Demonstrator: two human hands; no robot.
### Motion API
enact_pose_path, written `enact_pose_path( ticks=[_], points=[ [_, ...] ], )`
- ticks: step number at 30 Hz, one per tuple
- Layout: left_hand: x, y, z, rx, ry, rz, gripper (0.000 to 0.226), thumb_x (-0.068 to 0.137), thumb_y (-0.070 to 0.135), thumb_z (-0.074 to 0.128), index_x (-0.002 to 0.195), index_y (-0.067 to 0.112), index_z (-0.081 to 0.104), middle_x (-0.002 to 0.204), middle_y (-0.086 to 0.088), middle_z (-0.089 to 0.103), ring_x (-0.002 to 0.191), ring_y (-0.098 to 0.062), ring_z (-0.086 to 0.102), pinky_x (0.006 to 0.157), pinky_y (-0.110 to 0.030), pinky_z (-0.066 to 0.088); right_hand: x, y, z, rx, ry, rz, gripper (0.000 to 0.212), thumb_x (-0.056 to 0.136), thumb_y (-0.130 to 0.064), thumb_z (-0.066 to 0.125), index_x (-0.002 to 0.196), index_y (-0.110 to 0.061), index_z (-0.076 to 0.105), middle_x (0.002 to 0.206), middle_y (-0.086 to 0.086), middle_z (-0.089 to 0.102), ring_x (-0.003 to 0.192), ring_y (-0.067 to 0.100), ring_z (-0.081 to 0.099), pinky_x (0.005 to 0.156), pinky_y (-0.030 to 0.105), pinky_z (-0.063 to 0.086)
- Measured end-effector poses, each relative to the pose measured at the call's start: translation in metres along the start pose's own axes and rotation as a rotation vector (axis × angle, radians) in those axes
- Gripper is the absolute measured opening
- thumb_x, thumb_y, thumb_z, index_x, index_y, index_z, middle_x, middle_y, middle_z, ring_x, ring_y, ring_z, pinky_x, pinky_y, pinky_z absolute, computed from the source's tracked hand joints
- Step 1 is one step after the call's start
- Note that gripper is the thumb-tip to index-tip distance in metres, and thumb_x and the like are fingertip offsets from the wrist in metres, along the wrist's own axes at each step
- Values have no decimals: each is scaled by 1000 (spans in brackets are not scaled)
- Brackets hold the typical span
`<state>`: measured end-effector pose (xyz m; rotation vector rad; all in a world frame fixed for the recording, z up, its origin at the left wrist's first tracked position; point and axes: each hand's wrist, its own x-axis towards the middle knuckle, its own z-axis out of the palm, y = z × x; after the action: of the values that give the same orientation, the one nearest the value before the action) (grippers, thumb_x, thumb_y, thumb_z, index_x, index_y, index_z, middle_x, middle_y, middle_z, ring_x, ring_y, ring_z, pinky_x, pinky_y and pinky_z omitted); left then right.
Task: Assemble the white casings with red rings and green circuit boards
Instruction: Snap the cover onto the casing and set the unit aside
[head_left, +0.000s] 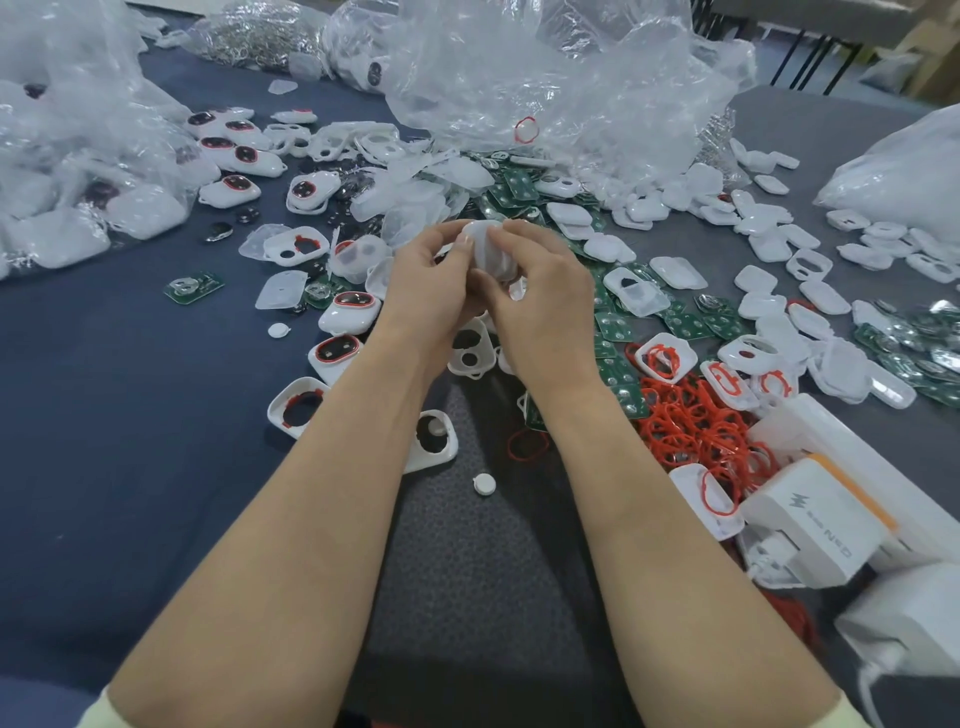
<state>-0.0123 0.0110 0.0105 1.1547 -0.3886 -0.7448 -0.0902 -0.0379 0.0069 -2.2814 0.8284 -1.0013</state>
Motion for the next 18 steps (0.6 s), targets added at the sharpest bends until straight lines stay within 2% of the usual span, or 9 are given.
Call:
enact_pose_path(
  ticks=[3,6,9,12,18],
  points=[
    [-1,1,-1,-47,-14,-22,20,103,8,39,115,9,55,86,-8,63,61,-9,63,58,-23,55,-1,0,0,-1,-5,1,43,84,-19,71,125,-7,62,132,6,57,125,21,49,105,22,34],
    [-1,3,0,-135,-31,-64,19,103,9,39,114,8,55,83,-8,62,60,-10,64,60,-24,58,0,-2,-1,22,1,6,41,86,-19,69,125,-6,62,130,6,58,123,20,50,105,26,36],
    [-2,4,2,-165,-44,-80,23,103,10,38,120,5,53,85,-9,62,65,-13,65,66,-27,57,1,-3,-4,50,12,14,35,88,-18,66,122,-8,64,123,5,63,114,16,56,99,24,41],
    [-2,3,3,-161,-51,-71,27,103,10,38,126,3,50,89,-11,63,72,-17,64,67,-25,57,2,-6,-7,171,18,99,29,88,-19,66,116,-15,67,111,-2,69,102,10,62,91,22,46],
    [-2,4,4,-219,-61,-84,18,104,10,38,114,7,53,90,-11,63,67,-15,65,60,-21,56,5,-6,-10,377,6,191,28,87,-13,66,114,-17,63,107,-1,69,100,13,65,92,32,51]
  ],
)
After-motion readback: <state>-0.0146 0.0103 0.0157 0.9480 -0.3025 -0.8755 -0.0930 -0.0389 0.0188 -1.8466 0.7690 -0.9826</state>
